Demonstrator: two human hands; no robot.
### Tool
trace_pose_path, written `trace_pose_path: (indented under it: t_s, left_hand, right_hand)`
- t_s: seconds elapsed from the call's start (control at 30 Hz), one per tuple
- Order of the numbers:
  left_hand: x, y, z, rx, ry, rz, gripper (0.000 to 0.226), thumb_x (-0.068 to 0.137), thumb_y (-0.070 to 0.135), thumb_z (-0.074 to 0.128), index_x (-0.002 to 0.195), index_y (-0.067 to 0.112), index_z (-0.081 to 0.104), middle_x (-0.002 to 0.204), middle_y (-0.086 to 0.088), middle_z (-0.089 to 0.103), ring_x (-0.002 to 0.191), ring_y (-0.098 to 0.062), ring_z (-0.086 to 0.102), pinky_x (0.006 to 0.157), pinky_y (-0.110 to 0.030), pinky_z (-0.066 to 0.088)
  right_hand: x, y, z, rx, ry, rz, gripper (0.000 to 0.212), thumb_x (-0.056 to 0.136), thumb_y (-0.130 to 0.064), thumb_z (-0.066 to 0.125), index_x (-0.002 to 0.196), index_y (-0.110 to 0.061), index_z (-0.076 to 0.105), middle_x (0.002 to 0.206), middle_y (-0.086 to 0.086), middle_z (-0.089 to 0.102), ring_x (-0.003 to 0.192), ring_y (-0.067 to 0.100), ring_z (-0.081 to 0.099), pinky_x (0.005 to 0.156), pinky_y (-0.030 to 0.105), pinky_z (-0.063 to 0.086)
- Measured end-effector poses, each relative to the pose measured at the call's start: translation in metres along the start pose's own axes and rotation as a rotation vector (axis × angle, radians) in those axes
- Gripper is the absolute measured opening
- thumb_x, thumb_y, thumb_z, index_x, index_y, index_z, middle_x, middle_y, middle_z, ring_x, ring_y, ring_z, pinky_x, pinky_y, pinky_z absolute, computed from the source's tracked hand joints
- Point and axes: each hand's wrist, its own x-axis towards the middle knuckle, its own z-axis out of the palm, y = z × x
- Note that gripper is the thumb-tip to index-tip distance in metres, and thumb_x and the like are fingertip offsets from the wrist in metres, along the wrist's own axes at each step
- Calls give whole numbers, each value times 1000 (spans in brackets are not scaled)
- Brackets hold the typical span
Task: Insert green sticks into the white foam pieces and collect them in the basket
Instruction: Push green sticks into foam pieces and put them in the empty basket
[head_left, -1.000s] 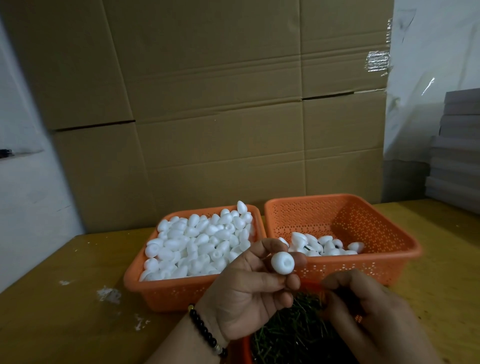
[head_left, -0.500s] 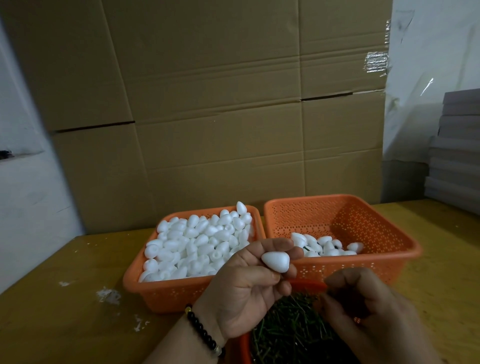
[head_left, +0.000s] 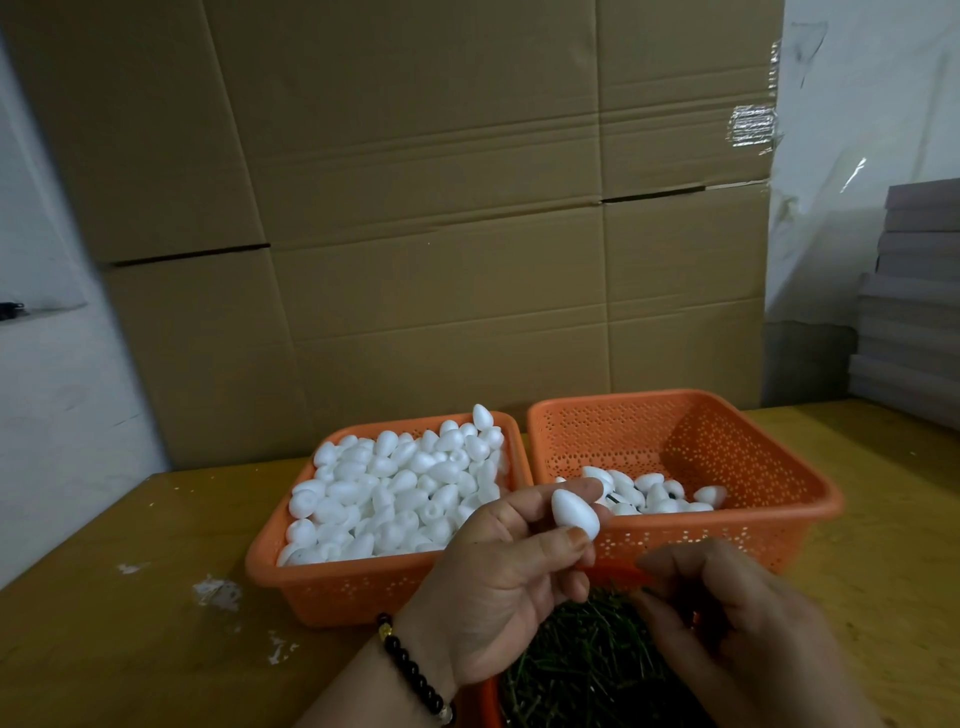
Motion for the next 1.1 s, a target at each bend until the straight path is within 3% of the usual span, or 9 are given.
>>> trace_pose_path:
  t_s: [0.17,0.53,0.67,0.87,1.1]
  left_hand:
    - [1,-1,5,30,64,4,28,71,0,69,98,6,74,80,-8,62,64,-12,56,52,-23,48]
    - [3,-7,9,222,245,117,33,54,11,85,85,12,73,85,-10,68,61,-16,58,50,-23,48]
    - [2,-9,8,436,291,177,31,58,12,84,87,18,74,84,-5,72,71,-15,65,59,-25,53]
    - [0,-12,7,691,310,286,35,59,23,82,91,33,73,101,-3,70,96,-15,66,88,-37,55]
    - [1,-14,9,833,292,382,36,63,18,76,92,39,72,99,12,63,98,-9,62,91,-30,51]
  right_hand:
    - [1,1,1,-7,2,4,28,63,-11,86,81,-23,69,77,-15,64,69,-3,60,58,13,48]
    - [2,1,1,12,-21,-27,12,73,-27,73,84,-25,74,88,-15,65,75,-5,61,62,14,50]
    - [3,-2,0,31,-39,-45,14,77,-35,64,84,-28,73,92,-19,63,78,-9,60,63,8,48]
    - [2,0,0,-14,-49,-36,14,69,-23,74,81,-30,72,88,-16,63,68,-3,61,54,20,50]
    - [3,-1,-2,-50,-45,-32,8,73,-32,71,80,-31,75,85,-18,63,75,1,63,57,22,50]
